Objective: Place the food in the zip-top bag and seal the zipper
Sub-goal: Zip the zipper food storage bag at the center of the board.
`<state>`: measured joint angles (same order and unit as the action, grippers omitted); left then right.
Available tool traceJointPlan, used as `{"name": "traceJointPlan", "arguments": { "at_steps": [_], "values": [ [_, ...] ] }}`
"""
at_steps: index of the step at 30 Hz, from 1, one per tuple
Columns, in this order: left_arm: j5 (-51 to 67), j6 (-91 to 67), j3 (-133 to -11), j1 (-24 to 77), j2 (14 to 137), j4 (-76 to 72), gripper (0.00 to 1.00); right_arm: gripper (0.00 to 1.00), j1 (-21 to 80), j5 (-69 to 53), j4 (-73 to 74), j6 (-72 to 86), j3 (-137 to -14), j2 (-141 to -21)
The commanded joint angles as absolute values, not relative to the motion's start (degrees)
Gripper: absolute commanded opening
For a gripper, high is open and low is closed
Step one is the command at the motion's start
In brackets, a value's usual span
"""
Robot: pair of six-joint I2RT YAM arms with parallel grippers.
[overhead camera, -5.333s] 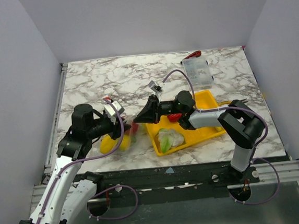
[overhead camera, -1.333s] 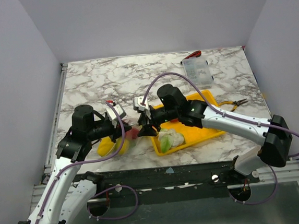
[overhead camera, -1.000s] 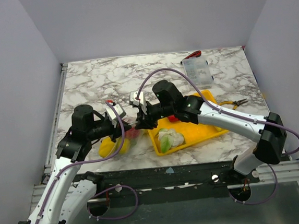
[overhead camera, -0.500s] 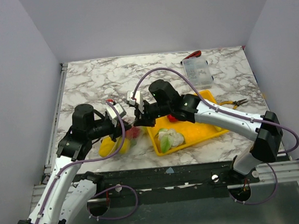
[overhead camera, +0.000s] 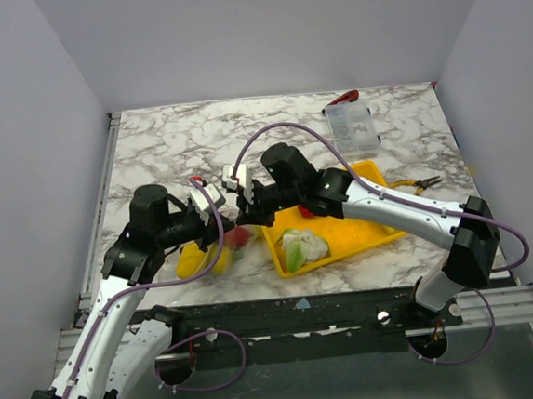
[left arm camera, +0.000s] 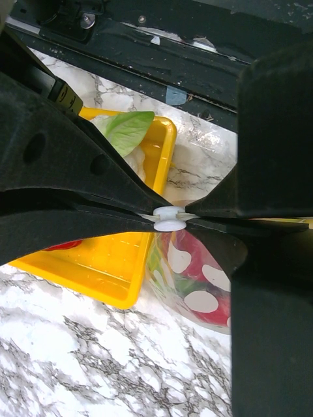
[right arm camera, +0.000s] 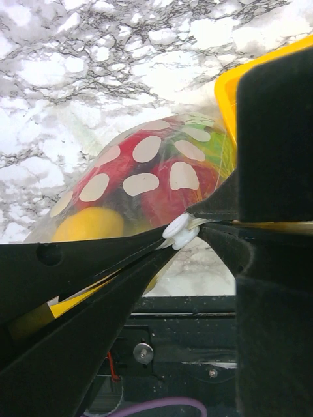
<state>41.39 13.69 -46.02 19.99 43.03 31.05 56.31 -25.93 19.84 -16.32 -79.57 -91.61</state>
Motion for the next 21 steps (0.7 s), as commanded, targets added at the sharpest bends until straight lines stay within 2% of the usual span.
{"name": "traceJointPlan", "arguments": {
  "at_steps": [1,3,6,8,11,13,16,21],
  "values": [
    [42.4,13.12,-46.43,20.1,41.85,28.37,0.06,0.0,56.78,-22.93,14.65,-14.71,-77.15,-90.7],
    [41.95,12.88,-46.03,20.13,40.94,27.47,0.3,0.0,56.83,-22.19,12.87,-11.88,-76.23,-90.11],
    [41.14,12.03,-45.5,20.13,39.72,25.09,0.47,0.0,56.78,-21.92,13.33,-7.92,-77.41,-90.72],
    [39.95,11.87,-44.8,20.13,38.62,23.17,0.54,0.0,56.78,-22.82,15.03,-7.82,-78.59,-91.58],
    [38.85,12.49,-44.09,20.13,37.74,21.15,0.53,0.0,56.8,-22.73,15.19,-6.84,-78.75,-91.91],
    [38.72,13.22,-44.12,20.13,38.29,20.81,0.46,0.0,56.78,-22.93,15.38,-6.37,-78.92,-91.96],
    [38.91,13.37,-44.38,20.13,39.74,20.17,0.29,0.0,56.78,-23.55,15.6,-5.94,-79.26,-92.26],
    [42.2,13.71,-44.02,20.13,40.34,19.39,0.26,0.0,56.78,-23.66,16.59,-5.63,-80.39,-92.85]
  ]
}}
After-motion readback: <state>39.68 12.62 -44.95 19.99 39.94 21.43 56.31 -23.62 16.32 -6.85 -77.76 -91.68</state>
